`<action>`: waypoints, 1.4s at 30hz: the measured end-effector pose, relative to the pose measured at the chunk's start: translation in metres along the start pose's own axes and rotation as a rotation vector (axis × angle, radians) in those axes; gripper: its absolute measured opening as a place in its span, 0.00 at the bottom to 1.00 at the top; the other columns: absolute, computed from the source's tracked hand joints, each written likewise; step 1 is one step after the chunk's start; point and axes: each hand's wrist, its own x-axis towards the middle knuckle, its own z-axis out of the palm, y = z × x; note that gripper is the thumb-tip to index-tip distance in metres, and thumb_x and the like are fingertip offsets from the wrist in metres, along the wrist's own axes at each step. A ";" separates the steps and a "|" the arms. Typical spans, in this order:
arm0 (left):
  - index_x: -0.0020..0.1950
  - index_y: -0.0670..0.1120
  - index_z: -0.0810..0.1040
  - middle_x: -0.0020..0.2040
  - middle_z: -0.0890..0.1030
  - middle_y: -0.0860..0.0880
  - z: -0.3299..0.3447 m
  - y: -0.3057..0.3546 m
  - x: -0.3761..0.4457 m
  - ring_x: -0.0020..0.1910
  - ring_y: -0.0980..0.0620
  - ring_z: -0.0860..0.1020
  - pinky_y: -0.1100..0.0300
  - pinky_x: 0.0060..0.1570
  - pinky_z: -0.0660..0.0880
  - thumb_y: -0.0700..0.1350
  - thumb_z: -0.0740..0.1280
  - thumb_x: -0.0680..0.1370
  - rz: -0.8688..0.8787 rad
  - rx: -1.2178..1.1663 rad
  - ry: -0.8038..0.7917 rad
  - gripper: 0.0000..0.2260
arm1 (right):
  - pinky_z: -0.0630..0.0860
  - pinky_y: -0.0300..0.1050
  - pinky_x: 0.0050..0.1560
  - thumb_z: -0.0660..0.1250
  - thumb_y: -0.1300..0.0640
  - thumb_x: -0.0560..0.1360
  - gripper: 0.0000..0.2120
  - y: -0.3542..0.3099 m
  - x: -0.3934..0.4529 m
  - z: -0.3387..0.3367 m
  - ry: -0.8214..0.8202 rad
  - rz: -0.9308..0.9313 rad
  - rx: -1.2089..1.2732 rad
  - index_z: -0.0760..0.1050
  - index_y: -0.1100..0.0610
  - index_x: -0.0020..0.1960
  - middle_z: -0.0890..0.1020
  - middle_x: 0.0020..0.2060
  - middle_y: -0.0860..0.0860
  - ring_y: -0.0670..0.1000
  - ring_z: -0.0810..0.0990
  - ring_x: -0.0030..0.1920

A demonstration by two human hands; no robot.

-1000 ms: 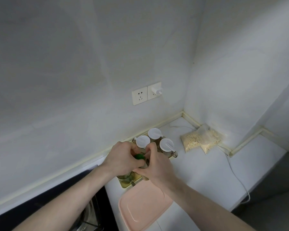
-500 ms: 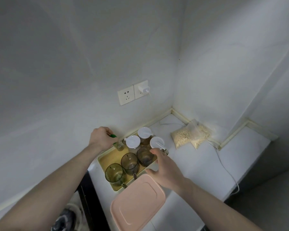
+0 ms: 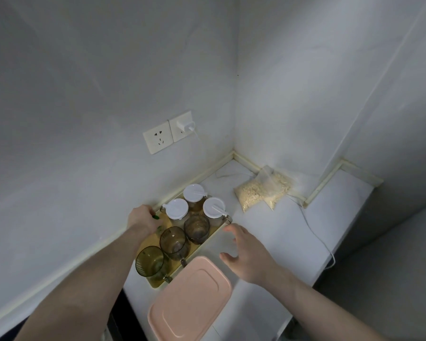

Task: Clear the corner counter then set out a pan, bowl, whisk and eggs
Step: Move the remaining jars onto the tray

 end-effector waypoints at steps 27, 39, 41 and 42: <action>0.53 0.61 0.81 0.59 0.77 0.64 0.006 -0.095 -0.257 0.56 0.63 0.78 0.62 0.58 0.76 0.49 0.73 0.72 0.255 -0.347 0.162 0.11 | 0.72 0.43 0.66 0.71 0.49 0.74 0.28 -0.042 -0.038 0.041 -0.197 -0.085 0.012 0.69 0.48 0.73 0.73 0.67 0.44 0.48 0.76 0.65; 0.56 0.60 0.80 0.59 0.76 0.67 0.022 -0.146 -0.366 0.59 0.66 0.76 0.65 0.58 0.75 0.55 0.70 0.72 -0.146 -0.390 0.298 0.13 | 0.68 0.38 0.58 0.70 0.48 0.76 0.26 -0.101 -0.032 0.074 -0.502 -0.334 0.032 0.68 0.40 0.72 0.72 0.60 0.38 0.43 0.73 0.65; 0.56 0.60 0.80 0.58 0.76 0.67 0.025 -0.150 -0.393 0.57 0.65 0.76 0.64 0.56 0.76 0.55 0.70 0.72 -0.246 -0.394 0.352 0.13 | 0.67 0.38 0.58 0.70 0.49 0.77 0.25 -0.113 -0.036 0.085 -0.577 -0.385 0.069 0.67 0.40 0.72 0.70 0.60 0.37 0.41 0.72 0.62; 0.57 0.60 0.80 0.58 0.76 0.67 0.025 -0.151 -0.408 0.56 0.65 0.76 0.64 0.56 0.76 0.55 0.70 0.72 -0.291 -0.386 0.372 0.14 | 0.68 0.38 0.59 0.70 0.49 0.77 0.25 -0.119 -0.041 0.093 -0.615 -0.401 0.086 0.67 0.41 0.72 0.70 0.60 0.38 0.40 0.71 0.62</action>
